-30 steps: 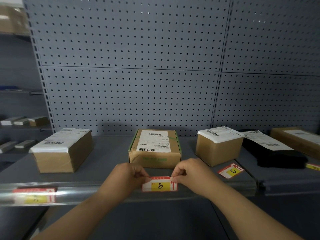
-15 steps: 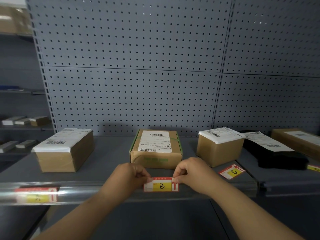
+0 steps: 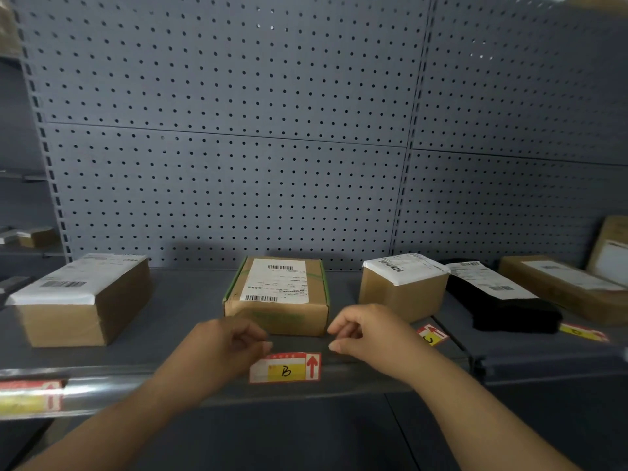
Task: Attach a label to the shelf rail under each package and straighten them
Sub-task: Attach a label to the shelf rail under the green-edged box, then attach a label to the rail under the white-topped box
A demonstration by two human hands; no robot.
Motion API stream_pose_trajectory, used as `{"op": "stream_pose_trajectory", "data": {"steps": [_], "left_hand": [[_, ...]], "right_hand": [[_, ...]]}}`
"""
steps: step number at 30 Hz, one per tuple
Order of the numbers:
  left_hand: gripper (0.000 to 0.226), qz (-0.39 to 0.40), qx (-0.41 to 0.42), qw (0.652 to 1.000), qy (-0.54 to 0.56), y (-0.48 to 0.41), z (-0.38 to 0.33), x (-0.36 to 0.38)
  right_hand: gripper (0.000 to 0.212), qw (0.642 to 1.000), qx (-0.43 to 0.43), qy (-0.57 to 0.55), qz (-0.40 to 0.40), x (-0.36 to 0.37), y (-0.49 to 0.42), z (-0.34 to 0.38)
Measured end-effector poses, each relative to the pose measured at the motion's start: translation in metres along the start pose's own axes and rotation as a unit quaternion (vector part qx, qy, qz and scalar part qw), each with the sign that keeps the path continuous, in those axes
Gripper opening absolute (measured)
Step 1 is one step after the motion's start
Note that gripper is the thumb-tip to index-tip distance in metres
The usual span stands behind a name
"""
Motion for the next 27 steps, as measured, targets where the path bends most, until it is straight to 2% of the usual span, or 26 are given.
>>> {"op": "stream_pose_trajectory", "data": {"steps": [4,7,11,16,22,27], "left_hand": [[0.010,-0.041,0.057,0.997,-0.027,0.001,-0.033,0.004],[0.010,-0.048,0.099,0.992,-0.054,0.001,-0.065,0.025],[0.024,-0.038,0.135,0.987,-0.084,-0.005,-0.098,0.061],[0.032,-0.030,0.138,0.980,-0.140,-0.011,-0.127,0.098],[0.025,-0.015,0.115,0.982,-0.148,-0.019,-0.140,0.124],[0.025,-0.027,0.094,0.983,-0.153,-0.025,-0.143,0.132]], "right_hand": [[0.010,0.998,0.038,0.008,-0.041,-0.039,0.018,-0.026],[0.011,0.995,0.085,0.047,-0.036,-0.061,0.033,-0.052],[0.022,0.979,0.141,0.146,0.008,-0.084,0.045,-0.086],[0.033,0.961,0.207,0.163,0.086,-0.084,0.051,-0.132],[0.051,0.965,0.196,0.131,0.117,-0.075,0.048,-0.153],[0.050,0.974,0.152,0.115,0.123,-0.071,0.042,-0.160]]}}
Point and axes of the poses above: each hand's wrist, its own y-axis away from the middle knuckle, its own x-axis out of the palm, z = x × y, the point moved 6 cm from there along -y, towards the middle knuckle, and after that the axes turned 14 degrees about -x, right-handed, at the moved point
